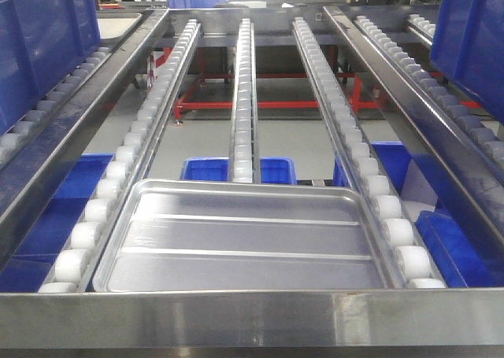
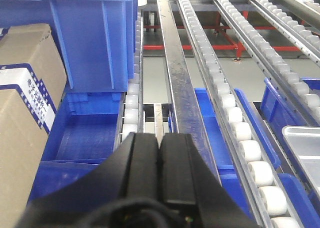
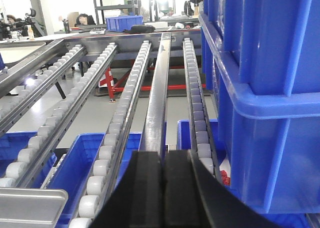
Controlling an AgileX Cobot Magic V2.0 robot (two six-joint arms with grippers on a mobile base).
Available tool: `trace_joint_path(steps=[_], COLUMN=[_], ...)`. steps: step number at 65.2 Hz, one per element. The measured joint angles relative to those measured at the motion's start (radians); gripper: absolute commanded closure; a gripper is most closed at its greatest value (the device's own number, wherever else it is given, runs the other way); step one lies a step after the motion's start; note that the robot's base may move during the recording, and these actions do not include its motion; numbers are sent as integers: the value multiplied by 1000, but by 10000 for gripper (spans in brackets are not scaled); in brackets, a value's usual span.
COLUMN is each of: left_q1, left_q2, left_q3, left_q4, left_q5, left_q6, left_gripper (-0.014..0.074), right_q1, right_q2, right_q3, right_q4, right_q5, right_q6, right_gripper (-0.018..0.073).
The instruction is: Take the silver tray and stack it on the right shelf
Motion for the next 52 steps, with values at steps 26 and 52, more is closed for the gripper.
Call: trace_joint_path(steps=[26,52], left_q1=[0,0], left_q2=[0,0], left_q3=[0,0], left_q4=[0,0], left_q5=[0,-13], left_q6=[0,0], left_gripper=[697,697], right_q1=[0,0], right_q2=[0,0], right_q3=[0,0], right_q4=[0,0], right_q5=[0,0], right_q6=[0,0], right_gripper=[510,510])
